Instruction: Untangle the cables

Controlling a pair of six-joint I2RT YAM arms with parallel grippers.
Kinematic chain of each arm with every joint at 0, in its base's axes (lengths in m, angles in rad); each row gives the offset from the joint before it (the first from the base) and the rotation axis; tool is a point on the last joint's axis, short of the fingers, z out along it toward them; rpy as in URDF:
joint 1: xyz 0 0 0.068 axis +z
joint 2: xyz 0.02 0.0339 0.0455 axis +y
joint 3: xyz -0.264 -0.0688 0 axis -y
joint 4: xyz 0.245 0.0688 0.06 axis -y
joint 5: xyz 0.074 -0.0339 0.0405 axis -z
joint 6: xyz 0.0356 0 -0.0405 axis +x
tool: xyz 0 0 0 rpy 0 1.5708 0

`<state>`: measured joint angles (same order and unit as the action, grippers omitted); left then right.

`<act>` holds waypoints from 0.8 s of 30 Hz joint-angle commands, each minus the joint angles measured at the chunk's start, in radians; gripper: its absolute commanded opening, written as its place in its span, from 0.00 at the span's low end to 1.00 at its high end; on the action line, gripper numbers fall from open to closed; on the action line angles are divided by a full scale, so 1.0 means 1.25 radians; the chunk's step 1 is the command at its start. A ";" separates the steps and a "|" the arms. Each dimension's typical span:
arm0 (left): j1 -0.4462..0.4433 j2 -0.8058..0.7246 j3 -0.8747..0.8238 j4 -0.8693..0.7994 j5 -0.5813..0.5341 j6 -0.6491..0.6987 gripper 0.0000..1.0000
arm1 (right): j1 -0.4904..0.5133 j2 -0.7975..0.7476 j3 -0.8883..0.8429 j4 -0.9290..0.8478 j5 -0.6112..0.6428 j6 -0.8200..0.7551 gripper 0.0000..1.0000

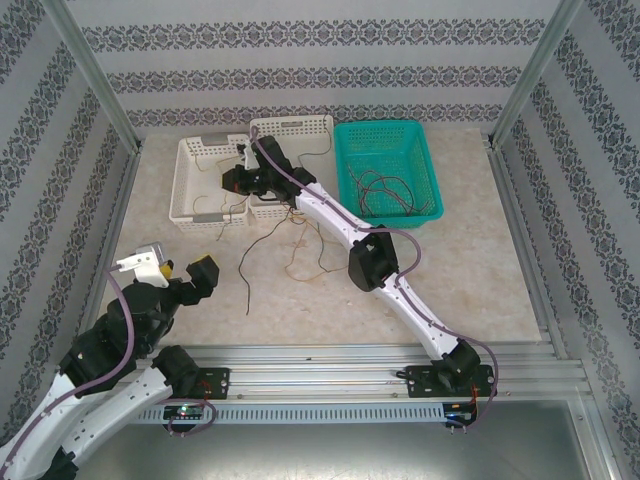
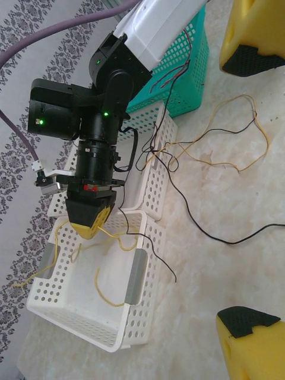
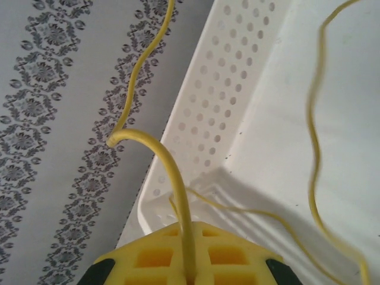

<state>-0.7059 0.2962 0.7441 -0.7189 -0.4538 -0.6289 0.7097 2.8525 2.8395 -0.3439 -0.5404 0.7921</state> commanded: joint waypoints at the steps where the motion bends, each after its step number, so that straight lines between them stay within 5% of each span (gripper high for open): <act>1: -0.006 -0.007 -0.015 -0.021 -0.014 -0.003 1.00 | 0.006 0.008 0.010 0.000 0.040 -0.016 0.00; 3: -0.006 -0.003 -0.021 -0.012 -0.009 -0.009 1.00 | 0.005 0.013 0.014 -0.036 0.041 -0.037 0.08; 7: -0.006 0.008 -0.027 -0.009 0.002 -0.021 1.00 | 0.006 -0.023 0.011 -0.070 0.033 -0.073 0.46; 10: -0.006 0.013 -0.026 -0.012 0.005 -0.028 1.00 | 0.011 -0.086 0.011 -0.085 0.038 -0.118 0.63; 18: -0.006 0.040 -0.023 -0.025 0.008 -0.040 1.00 | 0.005 -0.334 -0.076 -0.216 0.148 -0.302 0.71; 24: -0.006 0.102 -0.028 -0.018 0.029 -0.044 1.00 | 0.006 -0.640 -0.542 -0.193 0.292 -0.398 0.70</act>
<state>-0.7059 0.4049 0.7197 -0.7204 -0.4362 -0.6651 0.7162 2.1502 2.3734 -0.5716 -0.2977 0.3927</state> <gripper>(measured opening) 0.999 0.704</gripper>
